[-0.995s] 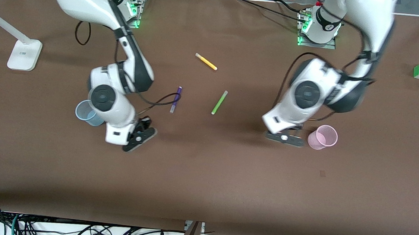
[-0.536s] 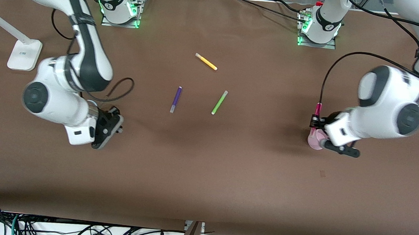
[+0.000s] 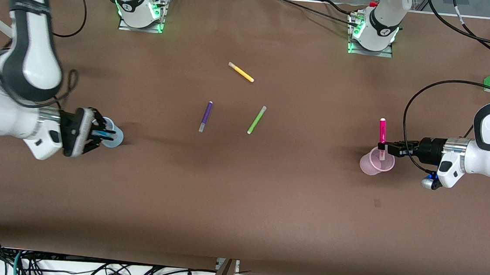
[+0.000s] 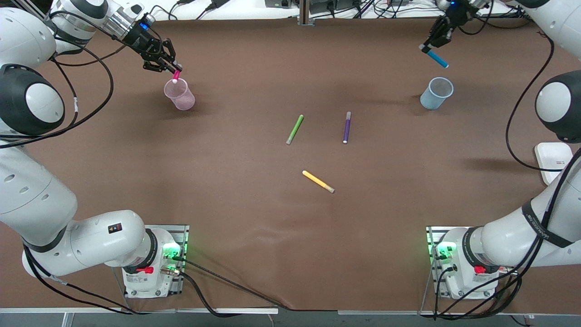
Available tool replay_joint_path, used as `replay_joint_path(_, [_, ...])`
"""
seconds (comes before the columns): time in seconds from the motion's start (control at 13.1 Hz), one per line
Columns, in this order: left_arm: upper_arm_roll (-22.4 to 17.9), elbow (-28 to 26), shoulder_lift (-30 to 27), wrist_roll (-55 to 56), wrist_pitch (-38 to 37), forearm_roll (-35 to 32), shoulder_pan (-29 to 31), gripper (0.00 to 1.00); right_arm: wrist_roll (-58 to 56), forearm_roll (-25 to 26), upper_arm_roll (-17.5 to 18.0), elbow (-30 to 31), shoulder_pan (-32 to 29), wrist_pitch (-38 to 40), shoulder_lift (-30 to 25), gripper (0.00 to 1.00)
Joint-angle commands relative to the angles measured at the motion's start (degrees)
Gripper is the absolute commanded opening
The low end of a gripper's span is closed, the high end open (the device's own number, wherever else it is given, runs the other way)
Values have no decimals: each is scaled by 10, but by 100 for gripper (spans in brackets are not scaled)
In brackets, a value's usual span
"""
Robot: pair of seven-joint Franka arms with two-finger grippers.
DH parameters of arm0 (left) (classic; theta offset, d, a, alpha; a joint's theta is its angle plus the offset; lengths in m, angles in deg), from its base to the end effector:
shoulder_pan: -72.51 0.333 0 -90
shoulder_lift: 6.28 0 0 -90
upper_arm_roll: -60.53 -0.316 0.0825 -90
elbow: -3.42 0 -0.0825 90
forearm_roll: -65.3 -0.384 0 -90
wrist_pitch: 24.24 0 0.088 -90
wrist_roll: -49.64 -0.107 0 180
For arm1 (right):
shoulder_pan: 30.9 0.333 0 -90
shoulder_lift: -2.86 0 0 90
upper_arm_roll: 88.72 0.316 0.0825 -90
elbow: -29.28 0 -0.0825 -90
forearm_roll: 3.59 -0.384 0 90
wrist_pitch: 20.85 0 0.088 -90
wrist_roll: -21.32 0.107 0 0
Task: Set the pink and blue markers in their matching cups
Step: 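Carry the blue marker over the blue cup while the left gripper carries pink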
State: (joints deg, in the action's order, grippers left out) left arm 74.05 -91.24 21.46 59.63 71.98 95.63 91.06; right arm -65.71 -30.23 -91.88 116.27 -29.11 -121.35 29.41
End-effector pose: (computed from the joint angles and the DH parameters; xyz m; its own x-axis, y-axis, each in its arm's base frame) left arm 0.6292 0.0219 0.3271 0.8128 0.2409 -0.5304 0.5049 -0.7453 0.4354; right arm 0.6660 0.0292 0.3851 0.2449 0.8937 0.3760 0.9535 -0.1517 -0.2605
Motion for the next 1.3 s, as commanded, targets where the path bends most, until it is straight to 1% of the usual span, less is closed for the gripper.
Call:
replay_joint_path(0.0, [6,8,22,107,-9,36,17,0,-104,-50,3,21,-39,33,-4,0])
replay_joint_path(0.08, [6,7,27,119,-16,43,31,0,-150,-74,3,33,-54,39,0,0])
replay_joint_path(0.15, [6,7,34,131,-29,71,47,0,-188,-102,4,47,-69,42,3,0])
replay_joint_path(0.23, [6,5,47,137,-48,115,75,0,-212,-123,4,62,-80,48,3,0])
replay_joint_path(0.31, [6,6,62,137,-65,142,98,0,-220,-131,3,68,-84,56,4,0])
replay_joint_path(0.54, [6,6,74,136,-76,178,111,0,-250,-133,3,80,-86,64,3,0])
replay_joint_path(0.69, [6,9,101,122,-77,182,123,0,-267,-133,3,82,-86,64,3,0])
replay_joint_path(0.99, [6,10,144,63,-76,183,125,0,-276,-133,3,94,-86,63,7,0])
replay_joint_path(1.22, [5,10,157,43,-75,190,127,0,-278,-133,3,94,-87,58,23,0])
